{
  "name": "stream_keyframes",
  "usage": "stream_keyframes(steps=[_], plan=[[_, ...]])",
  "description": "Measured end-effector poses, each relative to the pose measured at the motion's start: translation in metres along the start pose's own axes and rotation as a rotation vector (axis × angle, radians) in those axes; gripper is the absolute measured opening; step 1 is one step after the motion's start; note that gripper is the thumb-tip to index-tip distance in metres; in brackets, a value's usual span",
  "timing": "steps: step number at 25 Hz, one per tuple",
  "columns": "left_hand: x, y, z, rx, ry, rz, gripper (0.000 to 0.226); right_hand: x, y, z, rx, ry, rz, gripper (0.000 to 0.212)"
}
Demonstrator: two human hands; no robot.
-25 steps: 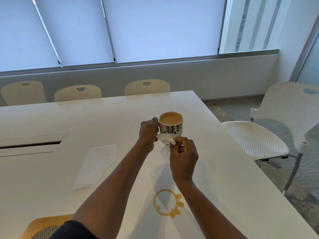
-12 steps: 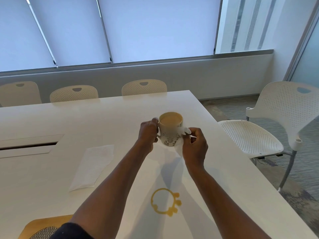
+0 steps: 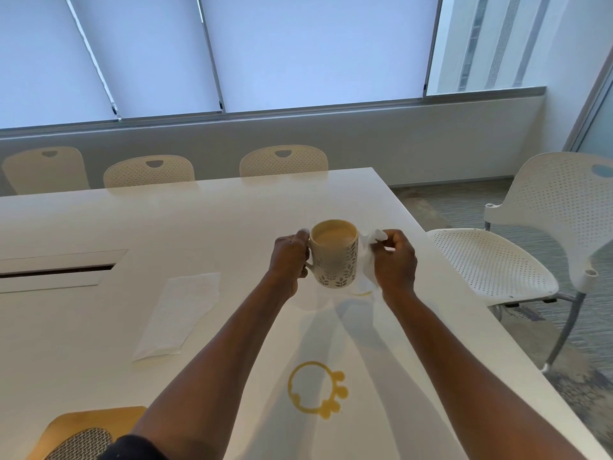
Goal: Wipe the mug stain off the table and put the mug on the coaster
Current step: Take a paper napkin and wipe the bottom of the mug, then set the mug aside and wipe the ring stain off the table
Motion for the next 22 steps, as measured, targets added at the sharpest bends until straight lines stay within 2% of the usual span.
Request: stream_keyframes(steps=[3,8,10,13,15,19,22], plan=[[-0.006,-0.006,-0.005,-0.011,0.033,-0.021,0.034,-0.011,0.015,-0.023,-0.022,0.011,0.149,0.009],[-0.013,-0.017,-0.011,-0.036,0.067,-0.024,0.033,-0.026,0.056,-0.033,-0.095,-0.094,0.492,0.019],[-0.014,-0.027,-0.022,-0.048,0.113,-0.023,0.035,-0.015,0.083,-0.038,-0.102,-0.187,0.596,0.024],[-0.015,-0.028,-0.021,-0.043,0.096,-0.023,0.037,-0.014,0.098,-0.035,-0.133,-0.218,0.743,0.023],[-0.015,-0.03,-0.024,-0.042,0.106,-0.03,0.038,-0.011,0.104,-0.038,-0.174,-0.235,0.785,0.024],[-0.02,-0.038,-0.027,-0.062,0.13,-0.03,0.036,-0.001,0.11,-0.046,-0.187,-0.352,0.711,0.028],[-0.022,-0.041,-0.028,-0.071,0.147,-0.028,0.039,0.012,0.115,-0.055,-0.192,-0.512,0.822,0.022]])
Point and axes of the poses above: each hand's wrist, its own z-axis away from the middle knuckle, its own x-axis out of the palm, y = z × x, the point moved 1 cm from there along -z, towards the middle knuckle, and after that the axes turned 1 degree about -z, right-handed, at the moved point
